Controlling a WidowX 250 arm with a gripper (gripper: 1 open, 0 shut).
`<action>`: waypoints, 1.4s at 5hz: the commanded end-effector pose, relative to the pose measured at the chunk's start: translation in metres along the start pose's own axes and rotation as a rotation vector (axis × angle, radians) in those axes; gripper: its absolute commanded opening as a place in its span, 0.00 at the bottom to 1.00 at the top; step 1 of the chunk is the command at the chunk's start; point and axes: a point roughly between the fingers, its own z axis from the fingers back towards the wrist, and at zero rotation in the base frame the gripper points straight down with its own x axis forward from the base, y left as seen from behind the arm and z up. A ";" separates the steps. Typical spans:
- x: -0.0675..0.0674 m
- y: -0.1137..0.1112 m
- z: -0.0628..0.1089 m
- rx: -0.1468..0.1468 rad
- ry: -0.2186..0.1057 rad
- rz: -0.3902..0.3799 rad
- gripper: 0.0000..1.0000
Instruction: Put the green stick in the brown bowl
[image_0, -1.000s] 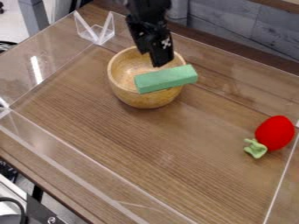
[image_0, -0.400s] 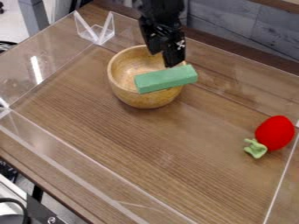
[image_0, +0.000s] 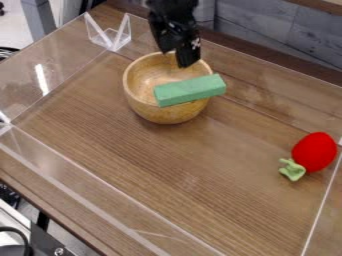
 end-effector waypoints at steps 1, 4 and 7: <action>0.017 0.005 0.025 0.063 -0.059 -0.041 1.00; 0.018 0.020 0.021 0.101 -0.034 -0.051 1.00; 0.016 0.020 0.022 0.137 -0.029 -0.037 1.00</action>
